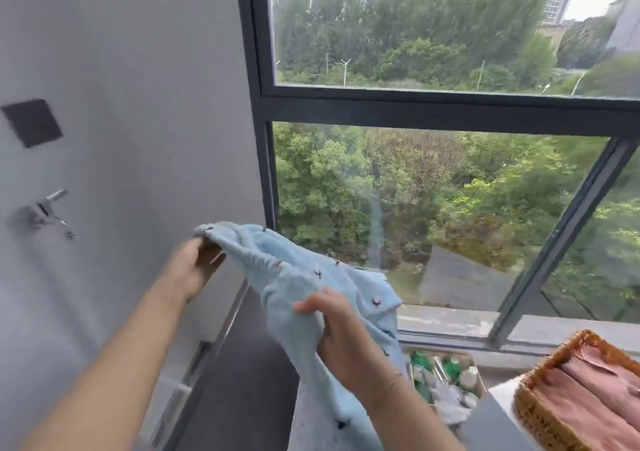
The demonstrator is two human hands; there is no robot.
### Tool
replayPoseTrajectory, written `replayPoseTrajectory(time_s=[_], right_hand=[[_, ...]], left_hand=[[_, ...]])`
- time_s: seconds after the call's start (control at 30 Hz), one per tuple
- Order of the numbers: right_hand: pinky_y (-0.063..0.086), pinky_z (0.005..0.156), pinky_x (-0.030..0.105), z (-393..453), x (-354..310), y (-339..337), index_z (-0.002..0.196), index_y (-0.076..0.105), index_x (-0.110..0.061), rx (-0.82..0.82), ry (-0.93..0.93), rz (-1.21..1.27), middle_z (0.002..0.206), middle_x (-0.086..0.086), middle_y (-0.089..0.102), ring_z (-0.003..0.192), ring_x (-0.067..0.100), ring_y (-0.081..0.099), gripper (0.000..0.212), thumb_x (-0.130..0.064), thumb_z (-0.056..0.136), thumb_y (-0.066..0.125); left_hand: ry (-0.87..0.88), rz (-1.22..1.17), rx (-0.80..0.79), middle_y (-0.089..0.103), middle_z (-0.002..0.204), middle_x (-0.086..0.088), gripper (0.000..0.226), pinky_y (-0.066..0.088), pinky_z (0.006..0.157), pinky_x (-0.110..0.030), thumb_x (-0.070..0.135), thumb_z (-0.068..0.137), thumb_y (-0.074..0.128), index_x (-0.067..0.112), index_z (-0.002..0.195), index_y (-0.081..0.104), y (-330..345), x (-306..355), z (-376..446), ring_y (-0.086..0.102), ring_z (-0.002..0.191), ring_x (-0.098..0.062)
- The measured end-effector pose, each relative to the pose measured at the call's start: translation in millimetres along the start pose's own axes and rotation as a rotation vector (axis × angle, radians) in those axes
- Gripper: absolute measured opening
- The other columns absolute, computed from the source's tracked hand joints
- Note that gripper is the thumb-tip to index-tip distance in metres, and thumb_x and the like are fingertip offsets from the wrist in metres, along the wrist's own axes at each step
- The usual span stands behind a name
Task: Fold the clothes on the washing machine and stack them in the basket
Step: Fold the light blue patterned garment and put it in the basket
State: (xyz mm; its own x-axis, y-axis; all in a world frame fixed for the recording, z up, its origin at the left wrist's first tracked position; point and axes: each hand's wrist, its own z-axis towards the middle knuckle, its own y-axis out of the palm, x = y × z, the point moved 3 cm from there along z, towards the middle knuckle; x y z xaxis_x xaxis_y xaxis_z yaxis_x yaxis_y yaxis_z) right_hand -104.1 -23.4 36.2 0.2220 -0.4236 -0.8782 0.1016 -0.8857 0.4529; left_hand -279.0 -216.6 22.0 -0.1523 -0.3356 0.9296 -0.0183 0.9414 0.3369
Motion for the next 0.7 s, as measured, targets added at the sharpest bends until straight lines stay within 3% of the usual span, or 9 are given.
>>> replayPoseTrajectory(time_s=[0.07,0.13,0.17,0.27,0.33,0.4,0.47,0.57,0.7], right_hand=[[0.038,0.066,0.023,15.8,55.9,29.0,0.082,0.062,-0.018,-0.073,0.056,-0.284,0.08,-0.001,0.055,0.079,0.014,0.049,0.019,-0.024,0.064,0.064],[0.04,0.069,0.015,30.0,121.9,40.1,0.102,0.061,-0.025,-0.156,0.267,-0.569,0.097,-0.005,0.057,0.088,0.009,0.05,0.024,-0.021,0.078,0.062],[0.041,0.07,0.011,33.3,151.3,38.9,0.118,0.059,-0.022,-0.172,0.379,-0.64,0.106,-0.004,0.057,0.092,0.008,0.051,0.037,-0.016,0.082,0.06],[0.042,0.065,0.014,35.1,201.4,19.5,0.115,0.063,-0.013,-0.063,0.516,-0.657,0.094,0.0,0.06,0.078,0.01,0.054,0.042,-0.012,0.074,0.057],[0.043,0.067,0.015,32.9,206.9,3.7,0.098,0.065,-0.018,0.025,0.484,-0.688,0.097,0.002,0.063,0.085,0.011,0.058,0.023,-0.008,0.083,0.051],[0.042,0.072,0.015,28.7,205.3,-19.9,0.084,0.065,-0.027,0.134,0.37,-0.804,0.099,-0.002,0.066,0.096,0.013,0.06,0.023,-0.011,0.082,0.049],[0.038,0.069,0.011,20.2,204.6,-46.0,0.081,0.061,-0.031,0.242,0.292,-0.941,0.095,-0.008,0.064,0.095,0.011,0.059,0.027,-0.007,0.084,0.05],[0.037,0.075,0.016,2.2,211.1,-75.9,0.086,0.061,-0.029,0.352,0.262,-1.022,0.098,-0.009,0.06,0.092,0.008,0.056,0.027,-0.003,0.083,0.052],[0.034,0.074,0.01,-9.5,218.2,-99.2,0.079,0.056,-0.034,0.354,0.212,-1.041,0.093,-0.005,0.058,0.089,0.009,0.054,0.036,0.002,0.079,0.058]], left_hand=[[-0.148,0.031,0.069,0.062,0.11,-0.003,0.026,0.041,0.09,-0.035,0.02,0.1,0.036,0.018,0.115,0.057,-51.6,-27.9,-15.6,0.068,0.092,-0.011],[-0.263,0.104,0.213,0.046,0.139,-0.01,0.04,0.026,0.11,-0.042,0.023,0.102,0.034,0.015,0.141,0.04,-100.1,-58.5,-36.4,0.048,0.13,-0.022],[-0.297,0.141,0.256,0.041,0.146,-0.01,0.043,0.021,0.113,-0.042,0.023,0.103,0.034,0.014,0.145,0.036,-116.5,-73.0,-48.3,0.04,0.136,-0.025],[-0.372,0.271,0.289,0.049,0.14,-0.012,0.036,0.032,0.103,-0.038,0.016,0.101,0.042,0.012,0.137,0.047,-137.7,-112.6,-81.2,0.046,0.129,-0.027],[-0.384,0.393,0.291,0.057,0.118,-0.008,0.031,0.04,0.082,-0.028,0.012,0.098,0.049,0.011,0.129,0.051,-138.5,-134.7,-95.8,0.055,0.106,-0.02],[-0.396,0.541,0.257,0.055,0.112,-0.003,0.034,0.039,0.066,-0.022,0.012,0.094,0.054,0.01,0.128,0.05,-133.2,-160.2,-105.8,0.053,0.091,-0.014],[-0.409,0.7,0.179,0.052,0.128,-0.004,0.041,0.042,0.073,-0.023,0.02,0.092,0.057,0.013,0.132,0.049,-119.8,-186.6,-111.1,0.053,0.106,-0.018],[-0.395,1.127,0.135,0.044,0.141,-0.005,0.056,0.037,0.102,-0.033,0.044,0.089,0.056,0.019,0.137,0.044,-100.0,-210.7,-112.9,0.04,0.13,-0.025],[-0.384,1.335,0.215,0.029,0.146,-0.007,0.071,0.025,0.11,-0.042,0.06,0.086,0.052,0.02,0.142,0.033,-89.0,-224.0,-107.2,0.026,0.135,-0.03]])
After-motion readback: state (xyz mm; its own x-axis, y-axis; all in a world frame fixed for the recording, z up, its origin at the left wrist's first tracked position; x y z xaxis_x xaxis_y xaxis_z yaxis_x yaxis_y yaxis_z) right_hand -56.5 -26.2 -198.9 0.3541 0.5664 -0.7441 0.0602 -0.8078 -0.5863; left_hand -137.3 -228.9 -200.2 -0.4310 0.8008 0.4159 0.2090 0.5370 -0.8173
